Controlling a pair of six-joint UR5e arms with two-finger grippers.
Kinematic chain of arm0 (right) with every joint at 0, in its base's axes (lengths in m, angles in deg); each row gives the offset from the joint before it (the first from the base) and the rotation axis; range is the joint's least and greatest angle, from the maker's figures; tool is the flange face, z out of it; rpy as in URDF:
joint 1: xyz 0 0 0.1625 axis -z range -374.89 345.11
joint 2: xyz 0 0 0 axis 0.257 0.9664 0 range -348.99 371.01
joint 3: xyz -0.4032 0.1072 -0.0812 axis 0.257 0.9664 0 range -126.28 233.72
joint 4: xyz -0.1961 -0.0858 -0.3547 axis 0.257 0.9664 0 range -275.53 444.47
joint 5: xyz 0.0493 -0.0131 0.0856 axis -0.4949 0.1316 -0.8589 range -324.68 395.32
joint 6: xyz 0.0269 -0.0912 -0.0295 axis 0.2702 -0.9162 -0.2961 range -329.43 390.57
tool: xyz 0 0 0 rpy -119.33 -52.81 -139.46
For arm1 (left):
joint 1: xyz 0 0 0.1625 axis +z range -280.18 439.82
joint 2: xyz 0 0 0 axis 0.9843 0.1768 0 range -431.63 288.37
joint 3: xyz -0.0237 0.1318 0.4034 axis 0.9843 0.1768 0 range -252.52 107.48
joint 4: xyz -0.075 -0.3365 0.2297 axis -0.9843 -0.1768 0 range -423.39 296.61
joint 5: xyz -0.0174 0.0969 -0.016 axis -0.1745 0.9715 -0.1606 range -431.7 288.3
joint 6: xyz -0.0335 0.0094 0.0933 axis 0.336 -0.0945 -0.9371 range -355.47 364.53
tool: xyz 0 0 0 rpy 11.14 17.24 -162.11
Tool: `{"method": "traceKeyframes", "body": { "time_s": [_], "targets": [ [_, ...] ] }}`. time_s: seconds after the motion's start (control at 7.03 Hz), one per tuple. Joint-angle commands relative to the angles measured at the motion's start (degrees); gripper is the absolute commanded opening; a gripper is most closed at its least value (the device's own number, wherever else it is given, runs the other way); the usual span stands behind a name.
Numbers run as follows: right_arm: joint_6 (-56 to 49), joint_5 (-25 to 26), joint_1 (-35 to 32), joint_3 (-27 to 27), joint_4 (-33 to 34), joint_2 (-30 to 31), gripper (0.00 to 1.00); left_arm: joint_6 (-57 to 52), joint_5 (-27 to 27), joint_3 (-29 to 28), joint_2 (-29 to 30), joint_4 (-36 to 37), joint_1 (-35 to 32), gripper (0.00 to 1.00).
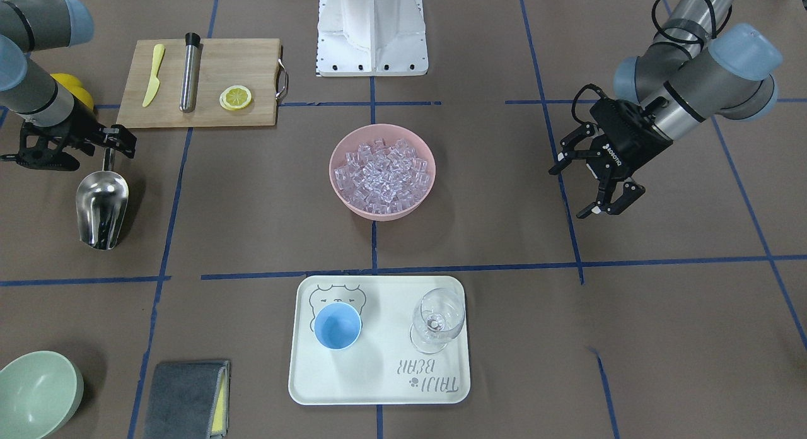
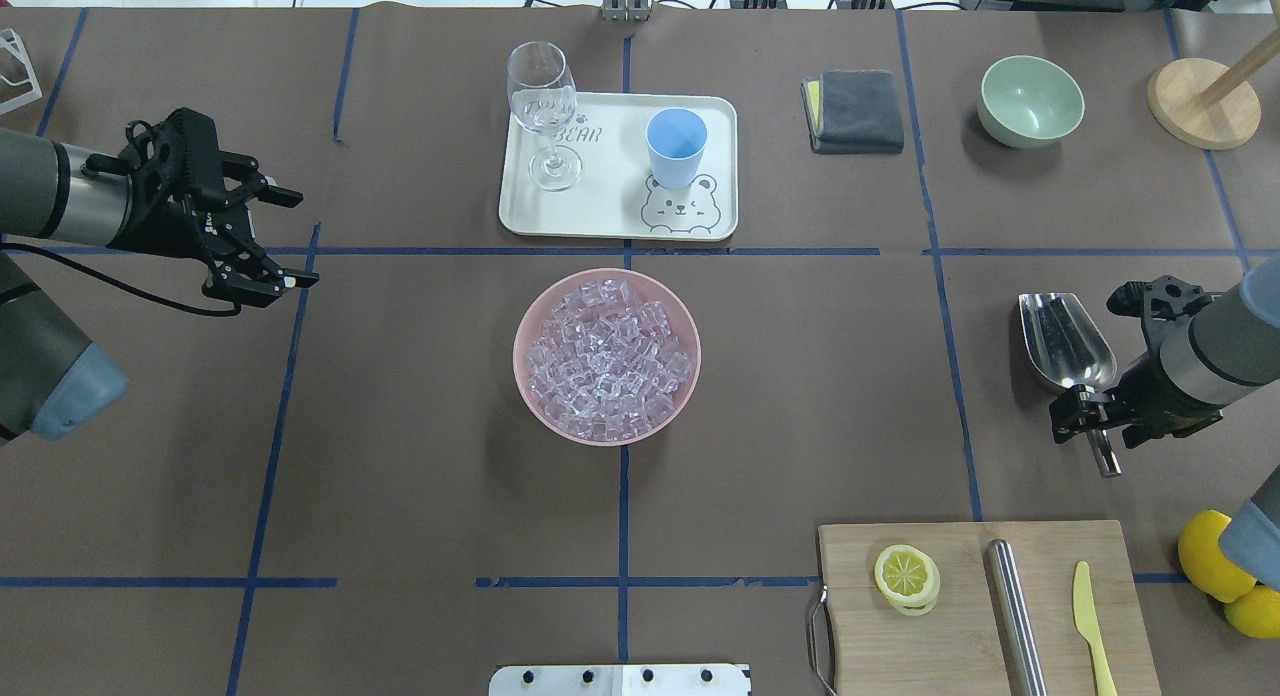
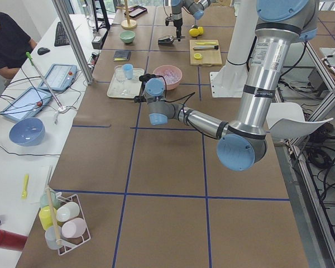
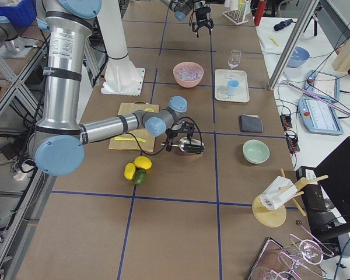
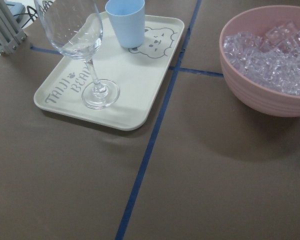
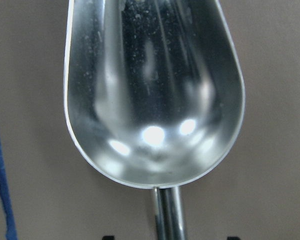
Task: Put ice in cup with scoop
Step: 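Lift the metal scoop with the right gripper and carry it toward the bowl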
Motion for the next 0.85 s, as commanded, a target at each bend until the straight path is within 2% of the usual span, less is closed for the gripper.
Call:
{"method": "traceKeyframes", "body": {
  "time_s": [0.0,0.14,0.28,0.57,0.71],
  "targets": [
    [0.0,-0.06,0.17,0.16,0.0,-0.18,0.37,0.03,-0.11,-0.14,0.0,-0.07,0.01,1.0],
    [-0.09,0.03,0.26,0.25,0.17,-0.62,0.04,0.03,-0.11,0.03,0.0,-0.07,0.01,1.0],
    [-0.35,-0.14,0.26,0.43,0.26,-0.71,0.0,0.03,-0.11,0.03,0.0,-0.07,0.01,1.0],
    [-0.09,-0.4,0.17,-0.1,0.09,-0.71,0.0,0.03,-0.02,-0.23,0.09,-0.07,0.01,1.0],
    [0.0,-0.14,-0.35,-2.36,0.09,-0.45,0.0,-0.23,-0.11,-0.49,0.09,-0.07,0.01,1.0]
  ]
}}
